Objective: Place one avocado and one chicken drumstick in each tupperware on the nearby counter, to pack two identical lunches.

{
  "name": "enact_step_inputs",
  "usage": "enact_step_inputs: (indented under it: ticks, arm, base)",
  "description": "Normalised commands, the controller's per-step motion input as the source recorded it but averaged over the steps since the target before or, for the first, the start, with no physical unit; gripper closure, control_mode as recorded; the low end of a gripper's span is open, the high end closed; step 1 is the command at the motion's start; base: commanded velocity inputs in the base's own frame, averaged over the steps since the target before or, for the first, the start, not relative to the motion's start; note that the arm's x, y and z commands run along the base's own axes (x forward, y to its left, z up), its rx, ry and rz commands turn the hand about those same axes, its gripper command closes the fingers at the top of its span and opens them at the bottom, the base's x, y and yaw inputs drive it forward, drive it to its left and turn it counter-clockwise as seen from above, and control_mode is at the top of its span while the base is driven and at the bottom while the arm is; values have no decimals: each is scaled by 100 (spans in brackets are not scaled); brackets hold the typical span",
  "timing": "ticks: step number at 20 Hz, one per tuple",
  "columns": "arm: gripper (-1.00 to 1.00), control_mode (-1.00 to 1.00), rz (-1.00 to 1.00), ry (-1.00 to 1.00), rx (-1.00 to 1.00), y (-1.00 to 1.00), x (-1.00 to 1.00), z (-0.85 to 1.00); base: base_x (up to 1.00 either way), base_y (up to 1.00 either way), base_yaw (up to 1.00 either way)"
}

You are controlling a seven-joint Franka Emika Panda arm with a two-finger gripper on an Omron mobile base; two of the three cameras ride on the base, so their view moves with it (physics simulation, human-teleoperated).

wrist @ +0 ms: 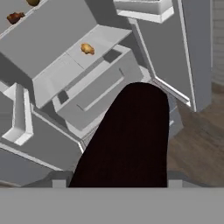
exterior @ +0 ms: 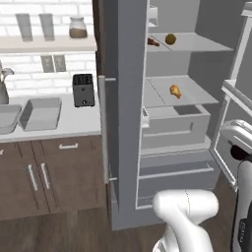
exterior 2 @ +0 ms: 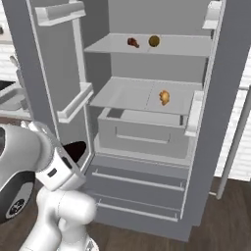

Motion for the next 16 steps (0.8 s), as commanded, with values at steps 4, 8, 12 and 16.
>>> enact_step_inputs:
  ticks: [4, 8, 12, 16]
  arm:
    - [100, 100, 0, 0, 0, 0, 0, 0]
    - [100, 100, 0, 0, 0, 0, 0, 0]
    - [100, 100, 0, 0, 0, 0, 0, 0]
    - [100, 100, 0, 0, 0, 0, 0, 0]
  base:
    - [-85, 100, 30]
    - [-65, 100, 35]
    - [-51, 100, 42]
    - [-51, 100, 44]
